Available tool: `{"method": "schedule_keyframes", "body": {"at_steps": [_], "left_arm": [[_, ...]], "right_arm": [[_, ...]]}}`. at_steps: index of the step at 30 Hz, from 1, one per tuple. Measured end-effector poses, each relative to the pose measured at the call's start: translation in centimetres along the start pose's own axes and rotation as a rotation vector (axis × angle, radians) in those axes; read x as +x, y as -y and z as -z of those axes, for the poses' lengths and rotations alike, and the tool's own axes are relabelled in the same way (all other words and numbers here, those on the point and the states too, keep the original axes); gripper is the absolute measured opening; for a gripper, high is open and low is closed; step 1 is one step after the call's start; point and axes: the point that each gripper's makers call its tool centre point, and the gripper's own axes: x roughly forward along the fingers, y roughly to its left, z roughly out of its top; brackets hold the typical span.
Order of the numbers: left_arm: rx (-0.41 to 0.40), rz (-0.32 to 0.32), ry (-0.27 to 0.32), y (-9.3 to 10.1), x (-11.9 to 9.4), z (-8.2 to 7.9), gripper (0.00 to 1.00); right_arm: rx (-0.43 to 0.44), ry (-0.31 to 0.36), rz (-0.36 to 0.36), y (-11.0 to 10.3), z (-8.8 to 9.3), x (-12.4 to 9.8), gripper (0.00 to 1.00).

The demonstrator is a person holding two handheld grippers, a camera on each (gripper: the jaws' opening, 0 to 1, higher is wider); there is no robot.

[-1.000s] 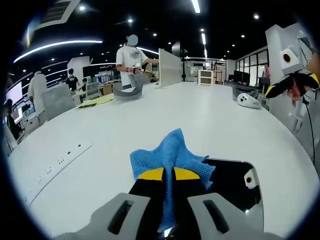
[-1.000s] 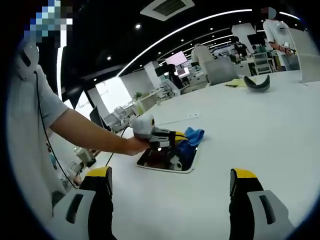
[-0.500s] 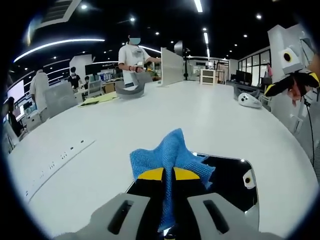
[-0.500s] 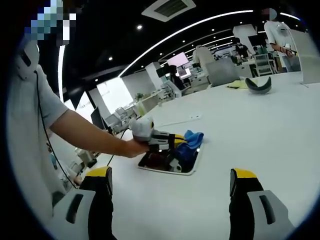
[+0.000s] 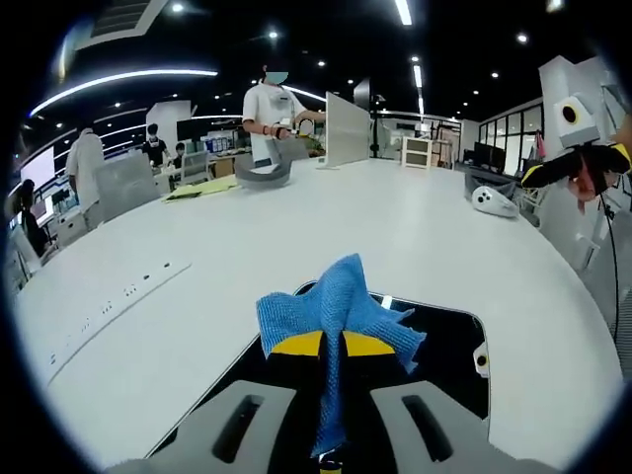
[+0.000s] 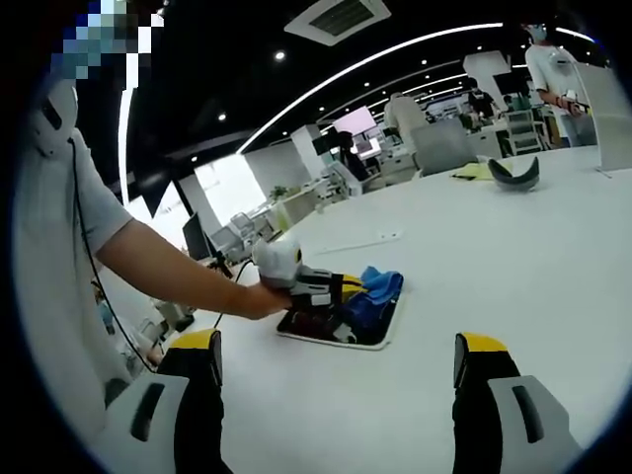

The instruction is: Wipe the mirror surface with the cleaning cloth until all visible marks leave the cleaned area.

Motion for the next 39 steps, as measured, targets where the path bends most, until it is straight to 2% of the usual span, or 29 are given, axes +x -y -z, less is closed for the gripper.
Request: {"method": "schedule_keyframes", "body": {"at_steps": [11, 39], "left_arm": [[-0.012, -0.007, -0.007, 1.1, -0.9, 0.5, 0.03], [-0.057, -0.032, 0.002, 3.0, -2.3, 1.2, 0.03]], "right_arm": [[-0.018, 0.008, -0.012, -0.8, -0.7, -0.1, 0.98], [-0.039, 0.016, -0.011, -1.5, -1.1, -0.8, 0.98]]}}
